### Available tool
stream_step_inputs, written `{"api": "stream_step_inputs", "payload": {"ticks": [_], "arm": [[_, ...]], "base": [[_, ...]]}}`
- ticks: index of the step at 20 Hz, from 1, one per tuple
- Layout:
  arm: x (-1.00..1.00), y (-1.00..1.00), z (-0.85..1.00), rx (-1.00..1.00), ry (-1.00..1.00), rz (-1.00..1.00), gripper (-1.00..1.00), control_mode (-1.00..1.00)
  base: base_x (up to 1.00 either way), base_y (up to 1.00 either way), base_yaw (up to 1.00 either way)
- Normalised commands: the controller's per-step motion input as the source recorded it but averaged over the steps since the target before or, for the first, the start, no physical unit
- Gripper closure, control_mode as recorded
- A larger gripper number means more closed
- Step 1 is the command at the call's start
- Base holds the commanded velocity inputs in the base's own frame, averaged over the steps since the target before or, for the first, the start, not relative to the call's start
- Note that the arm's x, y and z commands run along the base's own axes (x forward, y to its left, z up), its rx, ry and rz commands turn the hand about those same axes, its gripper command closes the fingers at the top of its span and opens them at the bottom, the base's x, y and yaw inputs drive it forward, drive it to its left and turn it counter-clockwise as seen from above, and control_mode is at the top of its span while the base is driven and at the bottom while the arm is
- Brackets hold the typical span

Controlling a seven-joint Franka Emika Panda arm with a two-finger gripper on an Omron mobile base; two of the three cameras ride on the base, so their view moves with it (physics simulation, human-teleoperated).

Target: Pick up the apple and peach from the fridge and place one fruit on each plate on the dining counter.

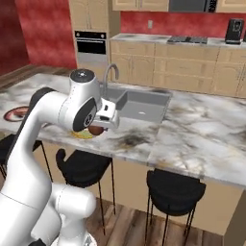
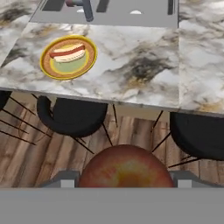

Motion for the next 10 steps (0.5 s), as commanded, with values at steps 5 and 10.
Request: {"api": "stream_step_inputs", "payload": {"ticks": [5,10], "arm": [[0.00,0.00,0.00,0.00,0.00,0.00,1.00,1.00],[0.00,0.00,0.00,0.00,0.00,0.00,1.00,1.00]], "base": [[0.33,1.00,-0.48],[0.34,0.45,-0.14]]}}
